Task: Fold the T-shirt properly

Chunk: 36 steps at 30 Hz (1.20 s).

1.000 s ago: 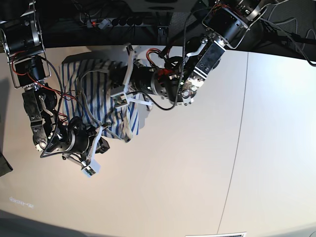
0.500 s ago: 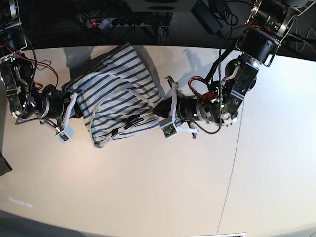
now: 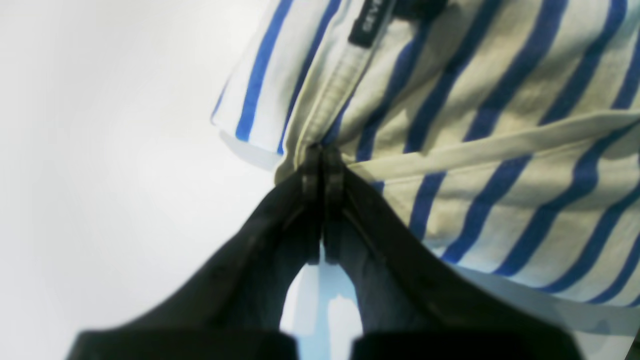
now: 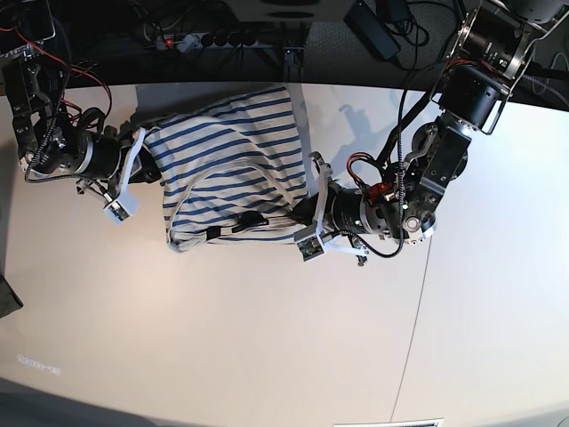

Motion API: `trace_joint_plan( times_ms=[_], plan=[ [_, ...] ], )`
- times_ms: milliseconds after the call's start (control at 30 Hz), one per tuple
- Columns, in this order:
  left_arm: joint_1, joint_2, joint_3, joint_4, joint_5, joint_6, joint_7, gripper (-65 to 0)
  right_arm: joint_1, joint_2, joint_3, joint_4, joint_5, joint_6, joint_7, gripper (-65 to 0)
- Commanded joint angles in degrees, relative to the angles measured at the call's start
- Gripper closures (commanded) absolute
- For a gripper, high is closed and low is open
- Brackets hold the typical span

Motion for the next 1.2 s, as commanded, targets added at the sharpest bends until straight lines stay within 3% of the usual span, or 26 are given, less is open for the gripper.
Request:
trace_joint_plan(
  times_ms=[0, 200, 433, 633, 900, 1167],
  plan=[
    [-1.75, -0.13, -1.07, 1.77, -1.46, 0.38, -0.07, 0.0, 0.63, 0.63, 0.72, 0.85, 0.09, 2.62, 0.92, 0.0],
    [-3.41, -0.17, -9.62, 7.34, -11.63, 0.38, 7.08, 0.0, 0.63, 0.13, 3.37, 0.85, -0.79, 2.62, 1.55, 0.0],
    [-3.39, -4.20, -18.23, 10.27, -27.85, 0.38, 14.38, 0.0, 0.59, 0.28, 15.85, 0.85, 2.56, 2.64, 0.20, 0.0],
    [0.17, -8.57, -21.11, 13.05, -29.75, 0.38, 15.34, 0.0, -0.39, 0.28, 20.68, 0.85, 5.09, 2.67, -3.43, 0.0],
    [16.92, -13.40, -28.70, 26.58, -32.44, 0.38, 16.96, 0.0, -10.93, 0.11, 23.98, 3.26, 7.23, 2.71, -3.50, 0.0],
    [34.36, -13.92, -38.16, 33.79, -32.52, 0.38, 16.94, 0.0, -26.45, 0.09, 28.35, 14.78, 7.65, 2.82, -3.50, 0.0]
  ],
)
